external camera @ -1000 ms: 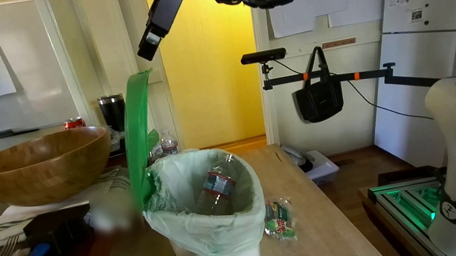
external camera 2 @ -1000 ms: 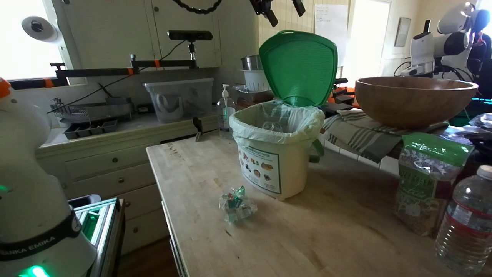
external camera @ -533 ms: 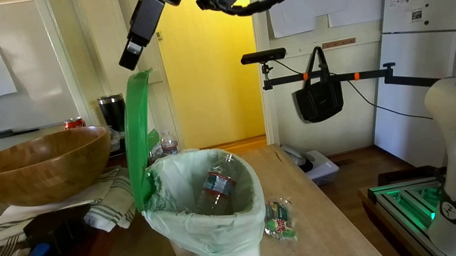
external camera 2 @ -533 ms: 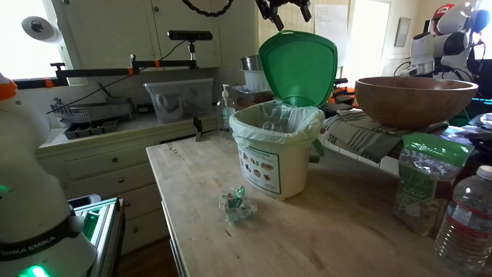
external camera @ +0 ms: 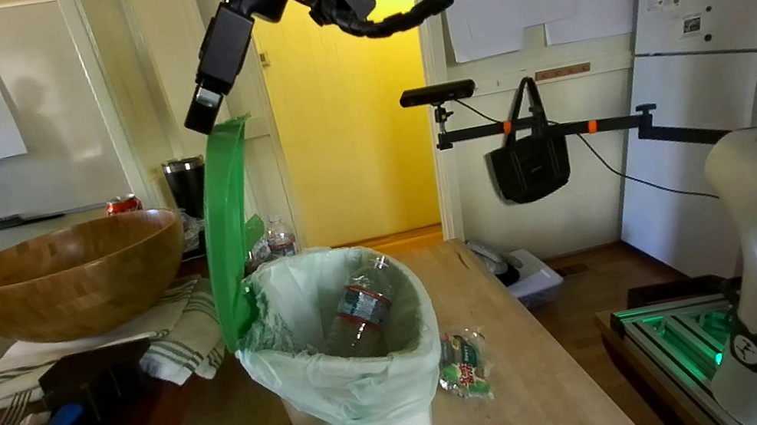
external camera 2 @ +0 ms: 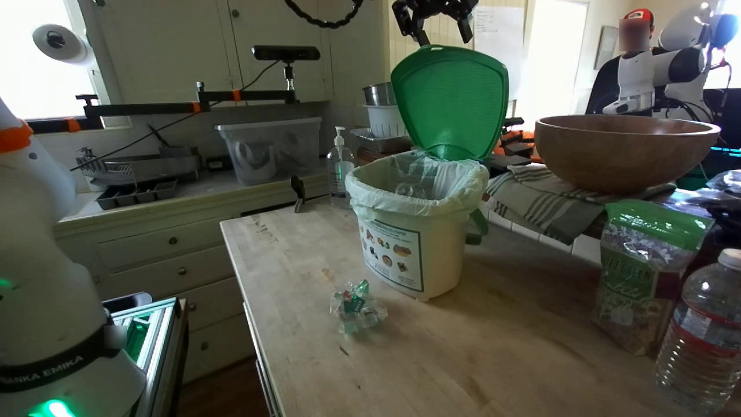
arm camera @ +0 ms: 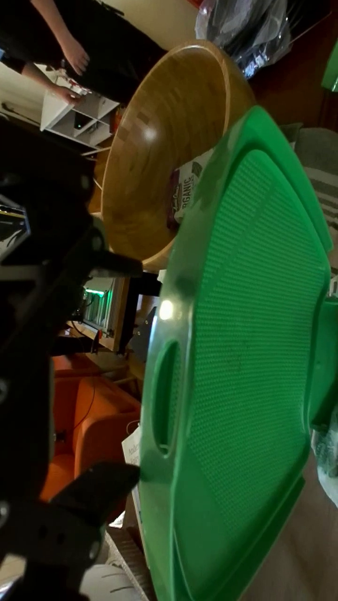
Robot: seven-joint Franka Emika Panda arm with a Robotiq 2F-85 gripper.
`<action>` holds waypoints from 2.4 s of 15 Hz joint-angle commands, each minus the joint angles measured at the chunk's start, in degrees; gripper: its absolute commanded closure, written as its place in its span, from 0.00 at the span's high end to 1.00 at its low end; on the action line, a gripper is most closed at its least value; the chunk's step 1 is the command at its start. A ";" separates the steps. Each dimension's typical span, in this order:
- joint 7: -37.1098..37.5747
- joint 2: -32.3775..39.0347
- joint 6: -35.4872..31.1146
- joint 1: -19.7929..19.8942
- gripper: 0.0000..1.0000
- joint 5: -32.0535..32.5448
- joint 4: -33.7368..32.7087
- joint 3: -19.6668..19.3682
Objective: Put the bottles in the bin and close the bin
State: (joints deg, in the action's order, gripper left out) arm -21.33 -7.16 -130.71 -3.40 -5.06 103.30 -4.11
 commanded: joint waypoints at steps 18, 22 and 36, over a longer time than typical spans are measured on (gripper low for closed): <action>5.74 6.09 22.83 3.31 1.00 0.57 -9.38 0.83; 6.38 5.66 26.23 3.57 1.00 1.36 -9.04 1.11; 5.54 -3.37 26.00 4.47 1.00 5.29 3.35 0.81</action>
State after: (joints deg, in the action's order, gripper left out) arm -15.65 -6.35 -103.86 0.28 -1.82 99.99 -3.34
